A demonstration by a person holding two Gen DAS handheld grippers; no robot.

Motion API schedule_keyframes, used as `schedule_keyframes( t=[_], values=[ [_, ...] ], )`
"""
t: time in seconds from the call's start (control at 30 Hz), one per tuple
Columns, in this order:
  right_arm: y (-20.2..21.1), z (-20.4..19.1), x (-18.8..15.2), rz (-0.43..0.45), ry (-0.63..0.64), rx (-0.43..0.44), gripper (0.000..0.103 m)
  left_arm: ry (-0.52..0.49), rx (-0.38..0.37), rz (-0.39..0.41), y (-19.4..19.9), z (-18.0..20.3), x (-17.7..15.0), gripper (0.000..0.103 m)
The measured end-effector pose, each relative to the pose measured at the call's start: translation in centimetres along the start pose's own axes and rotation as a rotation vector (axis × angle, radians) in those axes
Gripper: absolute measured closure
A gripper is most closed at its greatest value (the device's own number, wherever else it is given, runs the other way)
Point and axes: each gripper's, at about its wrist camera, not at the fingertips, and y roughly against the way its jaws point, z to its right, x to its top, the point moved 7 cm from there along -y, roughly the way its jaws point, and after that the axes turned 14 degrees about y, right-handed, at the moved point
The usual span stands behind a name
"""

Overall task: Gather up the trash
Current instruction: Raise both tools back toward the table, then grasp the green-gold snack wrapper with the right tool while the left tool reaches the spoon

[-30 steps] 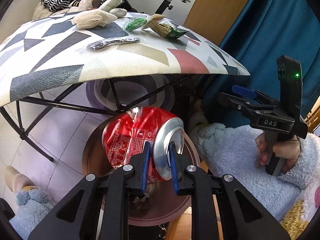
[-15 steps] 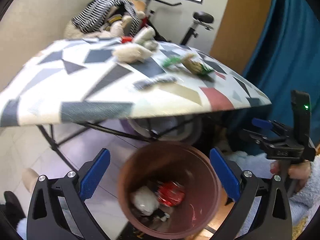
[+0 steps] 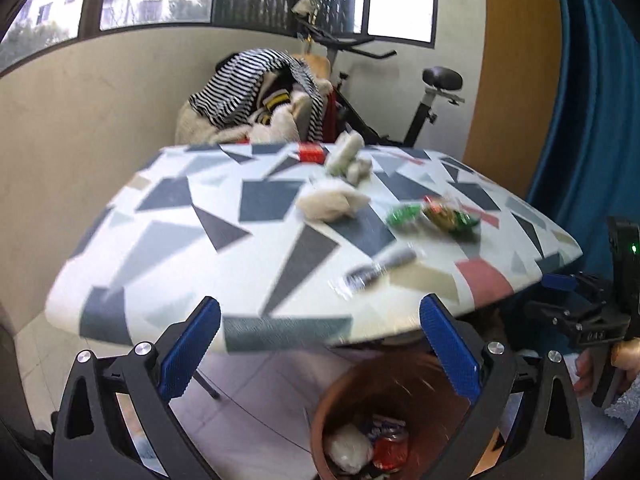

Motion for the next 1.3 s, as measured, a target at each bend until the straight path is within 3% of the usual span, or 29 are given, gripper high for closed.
schedule_keyframes(
  t=[0.1,0.2,0.33,0.47,0.83,1.03,1.3],
  values=[
    [0.2,0.2,1.0,0.000,0.041,-0.036,0.006,-0.020,0.055,0.042,0.5,-0.1,1.8,0.006],
    [0.4,0.8,1.7,0.000,0.051,-0.058,0.006,-0.070,0.053,0.098,1.3,0.6,3.5,0.006],
    [0.3,1.8,2.7,-0.005,0.033,-0.070,0.006,-0.072,0.005,0.111,1.7,1.5,5.1,0.006],
    [0.2,2.8,3.2,-0.011,0.034,-0.089,0.006,-0.125,0.014,0.134,1.7,2.5,6.1,0.006],
    [-0.7,4.3,4.6,-0.041,0.039,-0.090,0.006,-0.074,0.008,0.051,-1.1,1.7,6.3,0.006],
    [-2.3,4.7,6.2,-0.041,0.152,-0.105,0.006,-0.068,0.029,-0.002,-3.3,1.0,5.8,0.006],
    [-7.3,4.7,9.3,-0.097,0.317,-0.109,0.007,-0.019,-0.021,-0.060,-5.4,0.0,5.0,0.006]
  ],
)
